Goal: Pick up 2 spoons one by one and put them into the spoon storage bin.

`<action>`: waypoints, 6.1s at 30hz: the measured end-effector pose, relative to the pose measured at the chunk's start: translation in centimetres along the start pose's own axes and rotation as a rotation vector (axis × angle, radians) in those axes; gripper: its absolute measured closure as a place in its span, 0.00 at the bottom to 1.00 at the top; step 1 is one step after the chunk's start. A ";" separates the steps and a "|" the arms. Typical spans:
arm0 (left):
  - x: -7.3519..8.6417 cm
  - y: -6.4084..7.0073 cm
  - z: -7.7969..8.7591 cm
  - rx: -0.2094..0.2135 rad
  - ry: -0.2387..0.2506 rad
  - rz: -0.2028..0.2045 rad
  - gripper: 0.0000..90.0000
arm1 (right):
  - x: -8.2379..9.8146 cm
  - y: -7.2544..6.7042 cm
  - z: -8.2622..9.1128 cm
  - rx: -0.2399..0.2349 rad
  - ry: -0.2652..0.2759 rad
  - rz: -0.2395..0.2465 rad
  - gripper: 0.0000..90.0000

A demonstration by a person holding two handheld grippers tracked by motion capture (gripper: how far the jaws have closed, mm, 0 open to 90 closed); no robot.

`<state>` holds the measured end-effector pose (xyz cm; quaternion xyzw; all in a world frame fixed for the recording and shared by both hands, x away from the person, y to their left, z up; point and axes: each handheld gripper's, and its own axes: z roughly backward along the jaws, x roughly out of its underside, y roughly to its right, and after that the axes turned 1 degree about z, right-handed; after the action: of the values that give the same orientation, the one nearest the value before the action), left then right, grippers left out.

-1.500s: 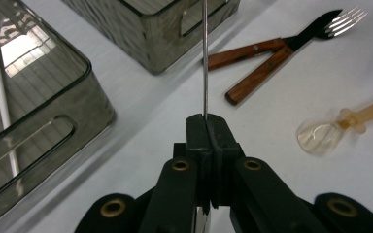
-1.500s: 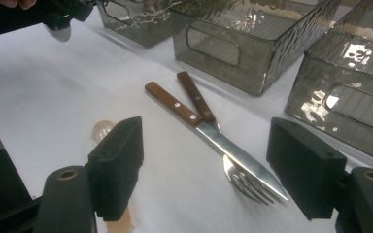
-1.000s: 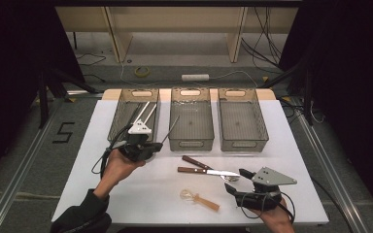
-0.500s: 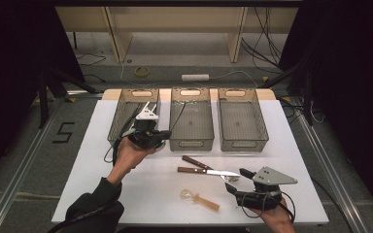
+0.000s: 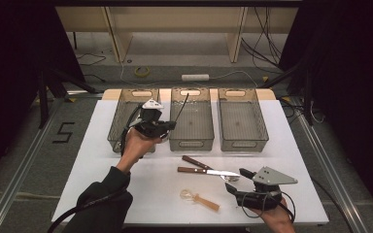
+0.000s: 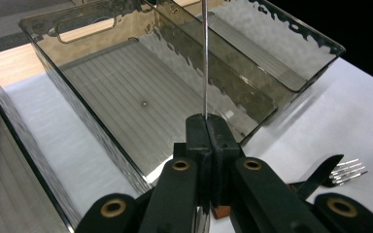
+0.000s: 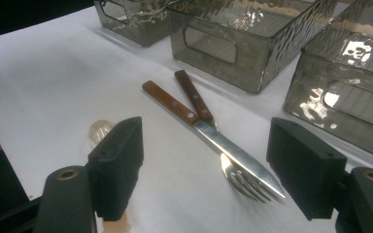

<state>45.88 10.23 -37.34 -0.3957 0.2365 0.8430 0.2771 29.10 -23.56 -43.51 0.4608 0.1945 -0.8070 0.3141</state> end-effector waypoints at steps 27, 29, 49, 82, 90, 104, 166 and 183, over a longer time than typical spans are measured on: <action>-2.1 -0.6 -3.4 0.000 0.029 0.087 0.99 | 0.0 0.0 0.0 -0.006 -0.002 0.002 0.34; -2.1 -0.8 -3.6 -0.001 0.030 0.095 0.99 | 0.0 0.0 0.0 -0.006 0.001 0.001 0.34; -1.0 -1.6 -5.7 0.010 0.031 0.155 0.98 | 0.0 0.0 -0.1 -0.009 0.002 0.005 0.34; 3.2 -1.4 2.2 0.015 -0.029 0.066 0.36 | -0.5 -1.1 -0.9 -0.080 -0.048 0.014 0.33; 5.1 -1.4 4.2 0.024 -0.013 0.037 0.33 | -0.8 -1.3 -1.1 -0.096 -0.069 0.014 0.33; 8.7 -0.7 6.5 0.031 0.022 0.041 0.28 | -1.1 -2.6 -2.1 -0.142 -0.125 0.044 0.34; 15.0 1.4 11.2 0.009 0.171 -0.006 0.23 | -0.8 -6.6 -9.1 -0.208 -0.499 0.263 0.87; 15.1 1.4 11.3 -0.006 0.201 -0.008 0.23 | -2.8 -4.9 -7.7 -0.197 -0.395 0.235 0.87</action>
<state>30.88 20.43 -42.65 -0.4801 0.2589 0.7987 0.2540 31.56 -14.39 -44.78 0.2806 0.1521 -0.8165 0.4811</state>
